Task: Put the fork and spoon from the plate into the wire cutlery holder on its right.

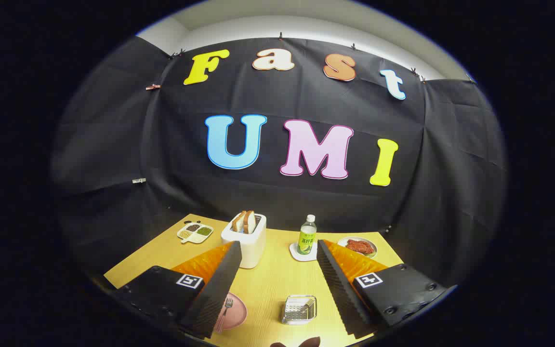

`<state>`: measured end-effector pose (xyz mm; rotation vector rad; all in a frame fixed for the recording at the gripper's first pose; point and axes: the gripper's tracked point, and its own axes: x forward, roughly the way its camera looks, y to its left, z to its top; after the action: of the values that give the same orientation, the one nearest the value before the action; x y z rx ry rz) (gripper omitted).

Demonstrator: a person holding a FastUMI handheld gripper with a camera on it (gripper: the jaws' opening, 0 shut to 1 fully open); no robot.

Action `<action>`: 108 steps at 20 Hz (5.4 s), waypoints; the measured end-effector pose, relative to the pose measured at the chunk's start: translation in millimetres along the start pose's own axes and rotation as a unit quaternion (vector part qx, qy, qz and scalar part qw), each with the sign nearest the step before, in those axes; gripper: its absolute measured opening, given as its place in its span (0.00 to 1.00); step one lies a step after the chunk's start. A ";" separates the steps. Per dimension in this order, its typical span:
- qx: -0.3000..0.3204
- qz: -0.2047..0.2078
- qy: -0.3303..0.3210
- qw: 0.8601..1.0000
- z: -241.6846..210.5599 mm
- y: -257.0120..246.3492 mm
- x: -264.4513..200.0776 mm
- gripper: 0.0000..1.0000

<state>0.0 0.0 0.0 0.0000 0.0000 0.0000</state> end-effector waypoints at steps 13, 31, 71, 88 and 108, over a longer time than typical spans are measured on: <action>-0.001 -0.008 0.001 1.000 0.7 -2.0 -2.7 0.99; -0.025 0.176 0.313 0.933 -194.2 115.2 -31.0 0.98; -0.077 0.208 0.531 0.818 -214.8 10.0 -35.3 0.13; -0.166 0.137 0.773 0.596 -246.9 -96.4 -10.8 0.13; 0.000 0.191 0.594 0.782 -186.0 4.6 15.5 0.21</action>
<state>15.5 4.6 -186.0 -0.0006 1.2825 0.4124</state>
